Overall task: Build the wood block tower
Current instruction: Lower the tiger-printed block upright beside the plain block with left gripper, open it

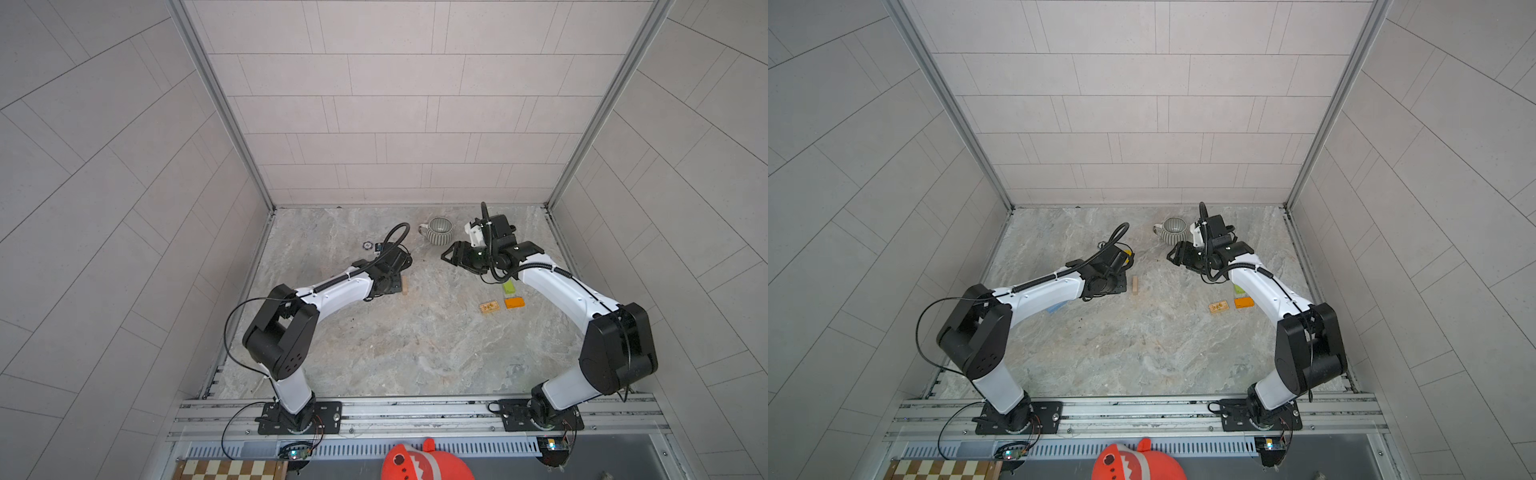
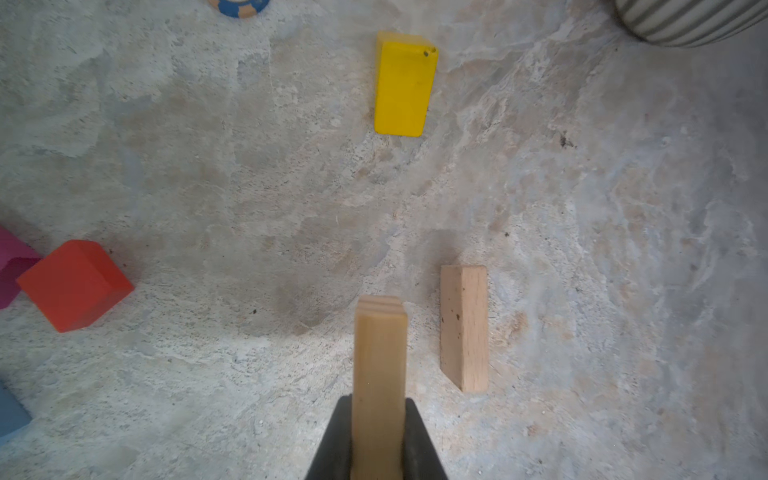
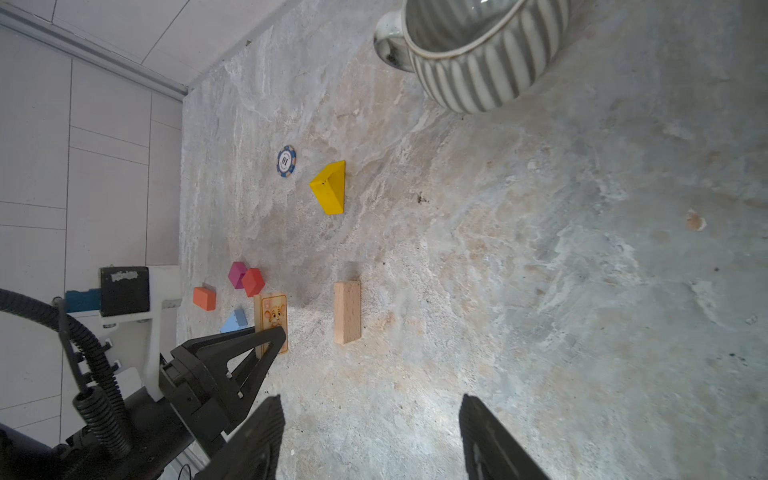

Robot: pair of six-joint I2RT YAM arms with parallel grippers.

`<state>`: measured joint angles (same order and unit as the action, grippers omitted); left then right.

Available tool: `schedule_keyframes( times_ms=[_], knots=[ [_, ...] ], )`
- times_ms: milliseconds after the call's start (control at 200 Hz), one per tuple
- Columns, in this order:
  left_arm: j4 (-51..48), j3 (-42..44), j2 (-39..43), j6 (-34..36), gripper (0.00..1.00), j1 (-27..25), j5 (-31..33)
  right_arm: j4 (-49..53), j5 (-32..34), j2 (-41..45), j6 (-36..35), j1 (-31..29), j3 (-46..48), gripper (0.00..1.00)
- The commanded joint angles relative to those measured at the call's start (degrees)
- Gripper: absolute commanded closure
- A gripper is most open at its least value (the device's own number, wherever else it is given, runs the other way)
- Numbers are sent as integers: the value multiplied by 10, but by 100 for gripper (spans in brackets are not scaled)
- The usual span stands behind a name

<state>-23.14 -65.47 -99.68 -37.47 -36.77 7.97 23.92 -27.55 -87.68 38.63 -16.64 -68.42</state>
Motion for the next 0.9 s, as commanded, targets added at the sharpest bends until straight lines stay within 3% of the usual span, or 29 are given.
schedule_keyframes(
  times_ms=[0, 896],
  knots=[
    [7, -11, -22, 6, 100, -8, 15, 12, 7, 15, -12, 4, 2, 32],
    [-8, -60, -100, 24, 100, -15, 32, 11, -1, 7, -14, 6, 7, 32]
  ],
)
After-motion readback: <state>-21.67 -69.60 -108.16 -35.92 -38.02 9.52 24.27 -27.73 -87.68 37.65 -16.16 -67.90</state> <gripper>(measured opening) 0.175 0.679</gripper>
